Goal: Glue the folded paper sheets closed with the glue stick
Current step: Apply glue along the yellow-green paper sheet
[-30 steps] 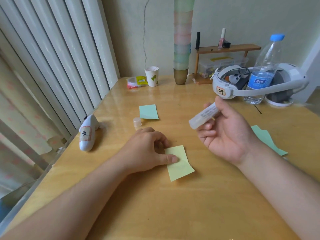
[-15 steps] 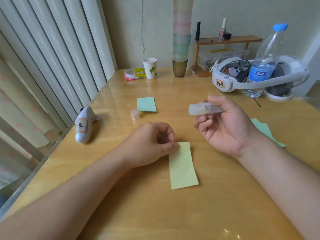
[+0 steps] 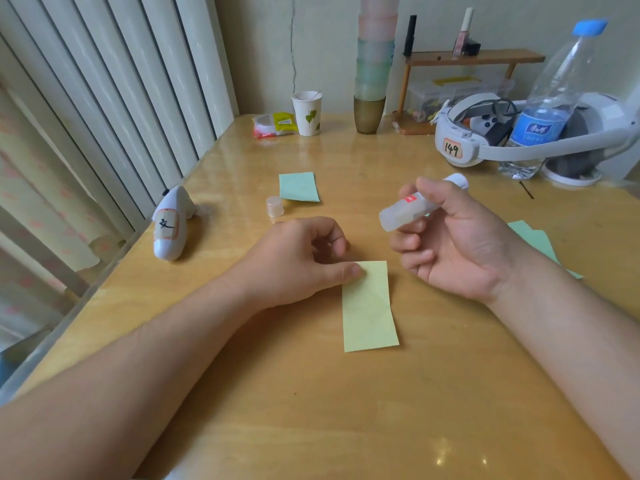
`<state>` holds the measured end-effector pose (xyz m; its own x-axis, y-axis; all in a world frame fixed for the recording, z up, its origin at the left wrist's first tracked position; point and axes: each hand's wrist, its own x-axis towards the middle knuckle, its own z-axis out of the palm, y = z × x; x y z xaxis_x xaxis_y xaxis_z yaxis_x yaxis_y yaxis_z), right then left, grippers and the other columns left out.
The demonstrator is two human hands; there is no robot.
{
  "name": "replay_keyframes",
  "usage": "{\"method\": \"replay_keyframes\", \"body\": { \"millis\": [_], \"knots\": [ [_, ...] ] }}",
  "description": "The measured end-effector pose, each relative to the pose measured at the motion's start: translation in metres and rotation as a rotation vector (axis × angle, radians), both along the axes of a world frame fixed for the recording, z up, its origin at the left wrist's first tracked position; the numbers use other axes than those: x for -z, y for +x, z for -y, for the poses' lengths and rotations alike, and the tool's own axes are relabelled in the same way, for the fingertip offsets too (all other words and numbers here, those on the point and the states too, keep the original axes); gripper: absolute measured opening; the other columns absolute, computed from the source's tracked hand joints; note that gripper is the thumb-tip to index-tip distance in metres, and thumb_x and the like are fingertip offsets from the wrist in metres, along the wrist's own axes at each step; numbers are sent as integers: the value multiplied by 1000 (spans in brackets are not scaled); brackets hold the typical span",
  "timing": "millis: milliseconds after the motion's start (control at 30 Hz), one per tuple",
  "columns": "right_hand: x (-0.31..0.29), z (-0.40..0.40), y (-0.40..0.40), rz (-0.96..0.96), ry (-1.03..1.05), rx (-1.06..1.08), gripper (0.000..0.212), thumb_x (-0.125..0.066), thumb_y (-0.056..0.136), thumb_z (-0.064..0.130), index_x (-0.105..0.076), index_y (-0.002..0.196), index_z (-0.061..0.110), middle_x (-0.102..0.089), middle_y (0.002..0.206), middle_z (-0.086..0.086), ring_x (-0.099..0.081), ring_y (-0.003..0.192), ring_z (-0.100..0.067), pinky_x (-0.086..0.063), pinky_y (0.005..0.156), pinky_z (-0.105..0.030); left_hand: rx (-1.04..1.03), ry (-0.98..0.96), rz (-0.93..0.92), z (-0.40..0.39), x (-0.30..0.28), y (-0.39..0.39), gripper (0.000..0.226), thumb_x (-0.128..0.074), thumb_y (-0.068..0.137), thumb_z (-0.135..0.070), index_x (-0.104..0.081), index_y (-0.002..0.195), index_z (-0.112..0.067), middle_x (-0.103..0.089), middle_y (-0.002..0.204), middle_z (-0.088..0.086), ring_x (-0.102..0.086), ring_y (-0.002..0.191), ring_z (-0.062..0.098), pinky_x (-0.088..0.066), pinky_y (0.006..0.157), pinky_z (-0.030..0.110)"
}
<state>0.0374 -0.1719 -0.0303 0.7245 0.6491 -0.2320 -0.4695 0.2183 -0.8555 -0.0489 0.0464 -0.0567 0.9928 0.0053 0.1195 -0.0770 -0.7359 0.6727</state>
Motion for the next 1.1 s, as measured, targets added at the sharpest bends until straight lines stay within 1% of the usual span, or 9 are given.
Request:
{"method": "replay_keyframes", "body": {
  "millis": [67,167,267,333,433,533,933,1033,1100],
  "knots": [
    [2,1,0,49,-79,-59,17,-70,83,44,-65,82,27,-39,69,4,-40,61,-12,-18,54,-22,2,74,1,-4,0,0,36,-87,77,-51,-60,81,-28,-64,93,-10,-54,81,4,-45,73,21],
    [7,-2,-4,144,-202,-79,19,-74,79,42,-66,81,24,-44,67,2,-41,60,-13,-21,50,-22,-10,240,-31,-5,4,-2,45,-80,68,-70,-57,81,-33,-53,103,-11,-46,103,10,-43,89,29],
    [13,-10,-8,302,-296,6,17,-77,81,36,-70,78,20,-52,66,-2,-45,57,-14,-29,43,-19,-58,309,-79,-1,5,-2,51,-73,62,-81,-57,80,-36,-46,104,-16,-40,109,16,-40,101,36],
    [17,-14,-10,449,-353,53,14,-76,90,28,-72,81,18,-59,66,-5,-51,57,-17,-35,43,-20,-85,336,-116,0,4,0,52,-72,61,-84,-57,80,-37,-43,104,-18,-37,110,16,-36,102,36],
    [21,-17,-13,653,-455,71,11,-78,91,23,-73,88,14,-67,70,-8,-63,58,-22,-48,50,-25,-102,362,-138,0,4,2,56,-67,57,-87,-55,81,-38,-40,103,-18,-35,110,18,-33,97,35],
    [23,-19,-15,699,-492,69,11,-80,90,22,-74,91,13,-69,68,-6,-68,60,-24,-55,56,-29,-105,382,-145,0,6,2,61,-63,54,-91,-52,83,-39,-40,103,-18,-35,110,18,-32,95,34],
    [25,-25,-13,797,-566,43,11,-82,86,32,-77,87,22,-71,71,-2,-62,59,-16,-55,58,-32,-114,394,-137,-1,7,4,74,-63,51,-93,-43,97,-39,-40,102,-20,-36,109,19,-33,94,35],
    [25,-25,-13,845,-596,33,12,-83,86,35,-77,88,24,-72,77,-10,-61,59,-17,-56,62,-40,-85,407,-174,-1,6,3,78,-63,48,-94,-43,101,-41,-41,109,-15,-33,113,18,-33,100,37],
    [24,-25,-13,866,-614,29,13,-83,85,36,-77,88,25,-71,75,-9,-61,59,-17,-58,63,-43,-74,420,-191,-2,6,2,80,-62,46,-95,-42,102,-42,-41,114,-13,-31,115,19,-33,105,39]
  ]
}}
